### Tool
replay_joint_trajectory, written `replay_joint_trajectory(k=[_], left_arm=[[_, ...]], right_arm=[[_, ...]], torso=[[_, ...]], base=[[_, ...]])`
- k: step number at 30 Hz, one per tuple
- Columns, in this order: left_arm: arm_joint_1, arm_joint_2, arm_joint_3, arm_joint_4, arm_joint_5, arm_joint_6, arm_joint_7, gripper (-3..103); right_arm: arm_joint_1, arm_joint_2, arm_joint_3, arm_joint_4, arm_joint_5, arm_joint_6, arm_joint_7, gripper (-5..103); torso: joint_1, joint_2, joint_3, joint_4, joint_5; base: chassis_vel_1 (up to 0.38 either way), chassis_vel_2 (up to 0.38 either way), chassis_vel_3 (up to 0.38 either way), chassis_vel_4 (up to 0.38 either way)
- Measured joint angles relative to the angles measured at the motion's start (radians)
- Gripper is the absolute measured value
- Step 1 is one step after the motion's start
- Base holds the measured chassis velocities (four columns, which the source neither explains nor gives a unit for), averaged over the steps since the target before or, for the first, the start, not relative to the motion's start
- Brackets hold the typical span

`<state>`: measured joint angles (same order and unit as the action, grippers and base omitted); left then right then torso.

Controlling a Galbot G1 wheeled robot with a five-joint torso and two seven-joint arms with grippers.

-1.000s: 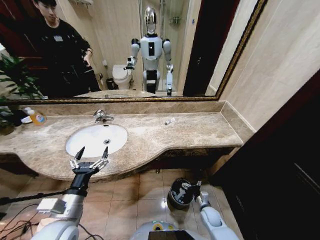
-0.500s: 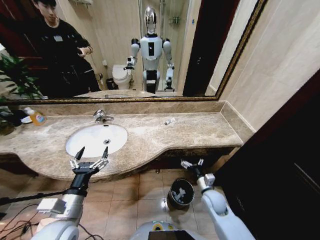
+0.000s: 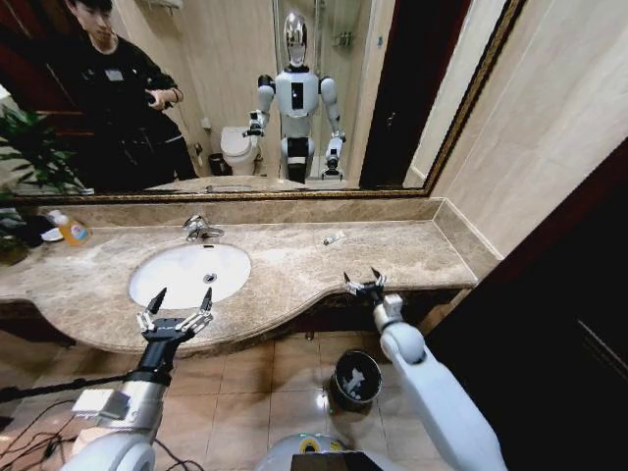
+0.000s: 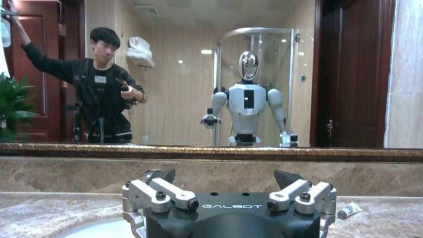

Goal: Pick up the trash from the sink and place it in the trash bin.

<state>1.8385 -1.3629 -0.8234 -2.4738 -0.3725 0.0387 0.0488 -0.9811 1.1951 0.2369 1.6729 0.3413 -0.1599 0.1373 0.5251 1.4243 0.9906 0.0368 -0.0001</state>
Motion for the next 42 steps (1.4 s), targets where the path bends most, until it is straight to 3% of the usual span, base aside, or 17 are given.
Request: replay_joint_trajectory(k=[10,14,17,24,33,42], left_arm=[[0.000,0.000,0.000,0.000,0.000,0.000,0.000,100],[0.000,0.000,0.000,0.000,0.000,0.000,0.000,100],[0.000,0.000,0.000,0.000,0.000,0.000,0.000,100],[0.000,0.000,0.000,0.000,0.000,0.000,0.000,100],[0.000,0.000,0.000,0.000,0.000,0.000,0.000,100],[0.000,0.000,0.000,0.000,0.000,0.000,0.000,100]], right_arm=[[0.233,0.036,-0.091,-0.156,0.050,-0.026,0.009,100],[0.318,0.062,-0.127,-0.217,0.079,-0.069,0.020,100],[0.382,0.088,-0.156,-0.272,0.105,-0.124,0.054,100],[0.504,0.168,-0.183,-0.425,0.109,-0.171,0.125,100],[0.584,0.254,-0.171,-0.580,0.104,-0.170,0.156,100],[0.584,0.280,-0.149,-0.633,0.101,-0.169,0.159,100]], torso=[[0.000,0.000,0.000,0.0001,0.0001],[0.000,0.000,0.000,0.0001,0.0000],[0.000,0.000,0.000,0.0000,0.0000],[0.000,0.000,0.000,0.0001,-0.0002],[0.000,0.000,0.000,0.0001,-0.0002],[0.000,0.000,0.000,0.0000,-0.0001]], base=[[0.000,0.000,0.000,0.000],[0.000,0.000,0.000,0.000],[0.000,0.000,0.000,0.000],[0.000,0.000,0.000,0.000],[0.000,0.000,0.000,0.000],[0.000,0.000,0.000,0.000]])
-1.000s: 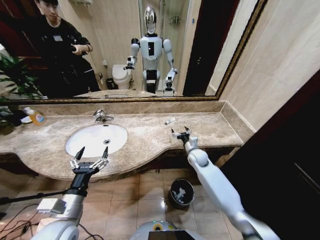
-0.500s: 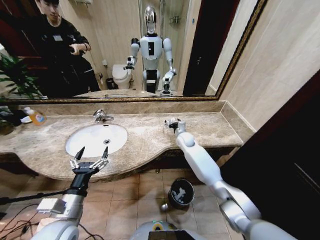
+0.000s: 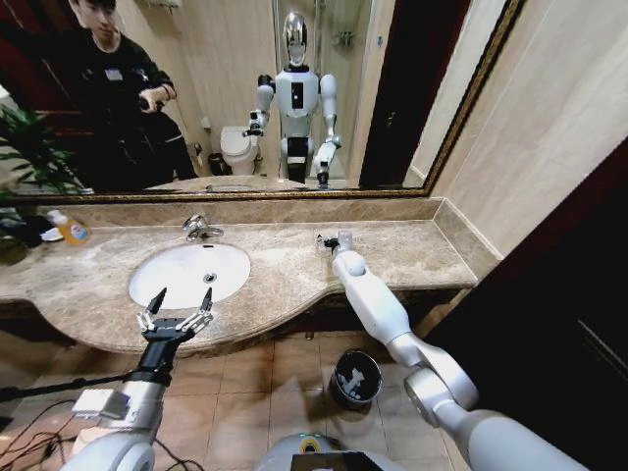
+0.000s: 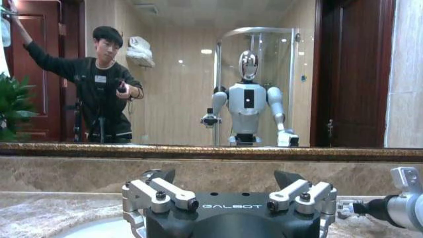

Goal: Pick up the trash from the sink and place it in the trash bin.

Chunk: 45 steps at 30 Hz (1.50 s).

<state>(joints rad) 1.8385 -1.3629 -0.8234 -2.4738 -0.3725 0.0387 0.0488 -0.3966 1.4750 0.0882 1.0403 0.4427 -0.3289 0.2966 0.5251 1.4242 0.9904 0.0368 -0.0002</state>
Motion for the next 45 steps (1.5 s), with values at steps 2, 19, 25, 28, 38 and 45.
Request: replay_joint_trajectory(k=[2,19,25,28,38,45], left_arm=[[0.000,0.000,0.000,0.000,0.000,0.000,0.000,100],[0.000,0.000,0.000,0.000,0.000,0.000,0.000,100],[0.000,0.000,0.000,0.000,0.000,0.000,0.000,100],[0.000,0.000,0.000,0.000,0.000,0.000,0.000,100],[0.000,0.000,0.000,0.000,0.000,0.000,0.000,100],[0.000,0.000,0.000,0.000,0.000,0.000,0.000,100]], right_arm=[[-0.003,0.000,0.003,0.001,0.009,0.000,0.001,100],[-0.025,0.006,0.015,0.004,0.040,0.006,0.000,50],[-0.036,0.003,0.016,0.014,0.037,0.011,-0.002,34],[-0.048,-0.005,0.014,0.030,0.035,0.016,-0.003,23],[-0.112,-0.077,0.011,0.166,-0.012,0.046,-0.021,18],[-0.184,-0.150,0.030,0.299,-0.037,0.077,-0.052,18]], torso=[[0.000,0.000,0.000,0.0000,0.0002],[0.000,0.000,0.000,0.0000,0.0001],[0.000,0.000,0.000,0.0000,0.0002],[0.000,0.000,0.000,0.0000,0.0003],[0.000,0.000,0.000,0.0000,0.0004],[0.000,0.000,0.000,0.0000,0.0003]], base=[[0.000,0.000,0.000,0.000],[0.000,0.000,0.000,0.000],[0.000,0.000,0.000,0.000],[0.000,0.000,0.000,0.000],[0.000,0.000,0.000,0.000],[0.000,0.000,0.000,0.000]])
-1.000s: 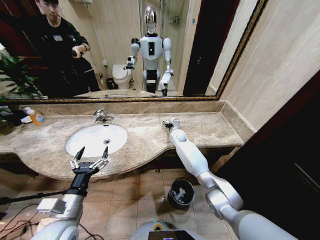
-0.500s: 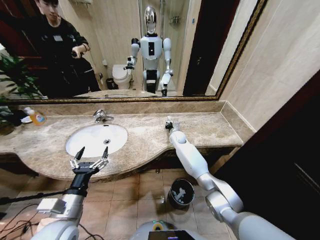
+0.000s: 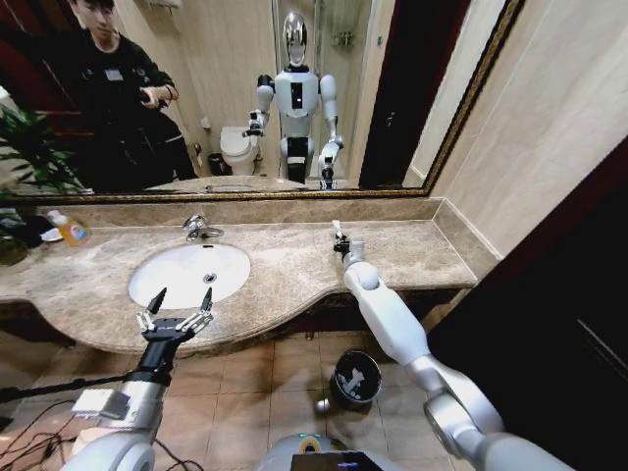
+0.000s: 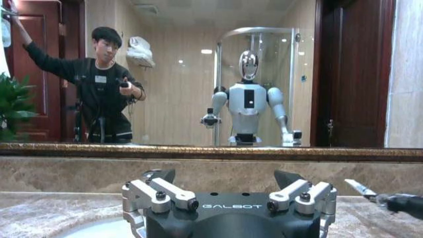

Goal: Pick up the trash from the sink and place it in the trash bin.

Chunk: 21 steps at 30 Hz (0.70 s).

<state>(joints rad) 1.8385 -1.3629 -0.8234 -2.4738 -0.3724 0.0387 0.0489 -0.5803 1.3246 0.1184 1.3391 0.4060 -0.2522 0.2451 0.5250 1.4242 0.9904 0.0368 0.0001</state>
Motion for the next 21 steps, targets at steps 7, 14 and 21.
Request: replay_joint_trajectory(k=[7,14,21], left_arm=[[0.000,0.000,0.000,0.000,0.000,0.000,0.000,100],[0.000,0.000,0.000,0.000,0.000,0.000,0.000,100],[0.000,0.000,0.000,0.000,0.000,0.000,0.000,100]], right_arm=[[-0.191,-0.115,0.045,0.252,0.018,-0.002,-0.049,18],[-0.387,-0.170,0.085,0.446,0.003,0.005,-0.068,18],[-0.618,-0.190,0.150,0.597,-0.034,0.066,-0.052,18]], torso=[[0.000,0.000,0.000,0.0000,0.0002],[0.000,0.000,0.000,-0.0002,0.0004],[0.000,0.000,0.000,0.0001,0.0001]], base=[[0.000,0.000,0.000,0.000],[0.000,0.000,0.000,0.000],[0.000,0.000,0.000,0.000]])
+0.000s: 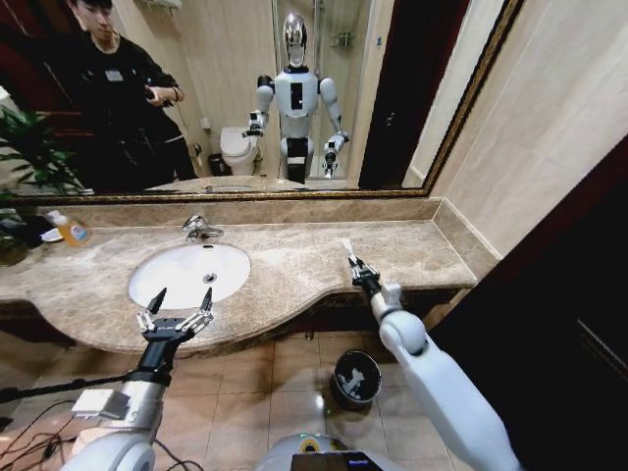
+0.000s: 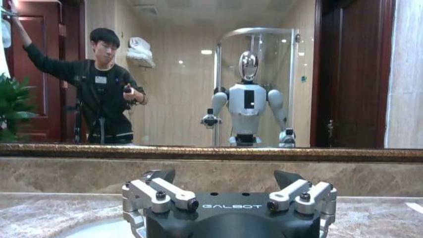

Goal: Pick up the trash from the sink and place it in the trash bin.

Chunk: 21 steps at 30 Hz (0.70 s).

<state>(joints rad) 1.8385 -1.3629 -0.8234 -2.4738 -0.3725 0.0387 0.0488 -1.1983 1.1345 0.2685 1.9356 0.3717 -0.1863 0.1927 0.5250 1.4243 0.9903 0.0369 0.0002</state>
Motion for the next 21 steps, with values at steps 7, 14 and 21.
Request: replay_joint_trajectory(k=[7,14,21], left_arm=[[0.000,0.000,0.000,0.000,0.000,0.000,0.000,100],[0.000,0.000,0.000,0.000,0.000,0.000,0.000,100],[0.000,0.000,0.000,0.000,0.000,0.000,0.000,100]], right_arm=[[-0.201,0.030,0.090,0.061,-0.032,0.094,-0.049,18],[-0.325,0.089,0.143,0.070,-0.058,0.213,-0.087,18],[-0.422,0.128,0.182,0.002,-0.065,0.330,-0.103,18]], torso=[[0.000,0.000,0.000,-0.0001,0.0000],[0.000,0.000,0.000,-0.0001,-0.0001],[0.000,0.000,0.000,-0.0001,-0.0001]], base=[[0.000,0.000,0.000,0.000],[0.000,0.000,0.000,0.000],[0.000,0.000,0.000,0.000]])
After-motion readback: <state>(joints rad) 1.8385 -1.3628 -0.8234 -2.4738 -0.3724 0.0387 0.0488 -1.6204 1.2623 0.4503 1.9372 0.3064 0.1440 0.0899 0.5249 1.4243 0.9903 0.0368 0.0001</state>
